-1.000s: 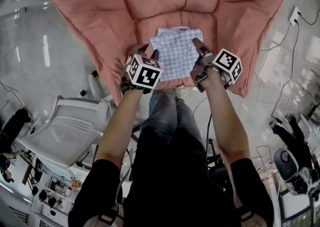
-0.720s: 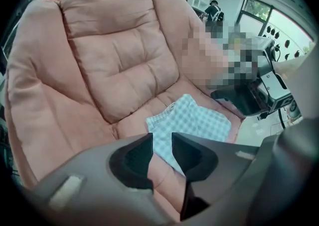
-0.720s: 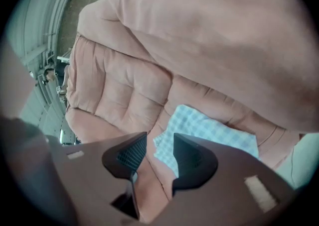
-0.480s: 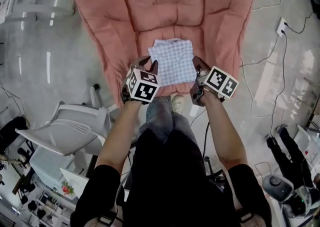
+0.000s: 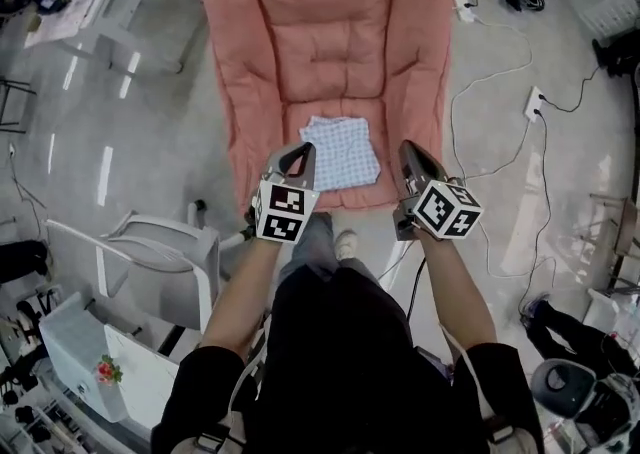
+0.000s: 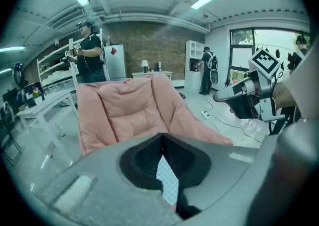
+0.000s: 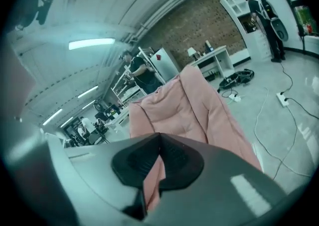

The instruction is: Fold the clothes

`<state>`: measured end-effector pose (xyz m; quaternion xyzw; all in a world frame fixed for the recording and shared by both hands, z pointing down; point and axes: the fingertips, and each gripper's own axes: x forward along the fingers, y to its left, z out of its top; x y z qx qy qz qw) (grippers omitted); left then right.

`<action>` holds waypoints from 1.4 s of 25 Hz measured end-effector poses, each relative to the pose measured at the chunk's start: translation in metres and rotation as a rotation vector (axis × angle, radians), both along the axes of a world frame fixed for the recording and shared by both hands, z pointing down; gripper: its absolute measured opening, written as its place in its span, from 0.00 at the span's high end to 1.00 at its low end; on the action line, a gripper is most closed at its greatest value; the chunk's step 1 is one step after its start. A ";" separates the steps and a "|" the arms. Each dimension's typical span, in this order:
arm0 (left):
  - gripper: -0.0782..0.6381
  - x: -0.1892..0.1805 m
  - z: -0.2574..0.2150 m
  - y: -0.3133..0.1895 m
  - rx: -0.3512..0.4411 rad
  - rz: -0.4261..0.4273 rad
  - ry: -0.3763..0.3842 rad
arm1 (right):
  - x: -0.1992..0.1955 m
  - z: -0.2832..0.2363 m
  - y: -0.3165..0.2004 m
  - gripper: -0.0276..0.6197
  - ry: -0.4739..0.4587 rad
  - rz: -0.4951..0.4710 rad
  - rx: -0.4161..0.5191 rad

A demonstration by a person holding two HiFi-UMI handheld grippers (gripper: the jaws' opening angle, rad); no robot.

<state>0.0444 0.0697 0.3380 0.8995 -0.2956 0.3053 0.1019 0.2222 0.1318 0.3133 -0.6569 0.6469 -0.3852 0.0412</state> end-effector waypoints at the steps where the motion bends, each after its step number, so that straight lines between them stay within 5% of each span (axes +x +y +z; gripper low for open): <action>1: 0.88 -0.003 -0.015 0.008 0.023 -0.007 0.021 | -0.001 -0.014 0.010 0.95 0.016 -0.007 0.024; 11: 0.88 -0.036 -0.135 0.057 0.159 -0.025 0.173 | -0.025 -0.127 0.065 0.95 0.210 -0.068 0.214; 20: 0.88 -0.085 -0.190 0.025 0.225 -0.080 0.266 | -0.039 -0.178 0.049 0.95 0.275 0.011 0.316; 35: 0.88 -0.097 -0.204 0.003 0.263 -0.067 0.309 | -0.055 -0.188 0.032 0.95 0.318 0.026 0.352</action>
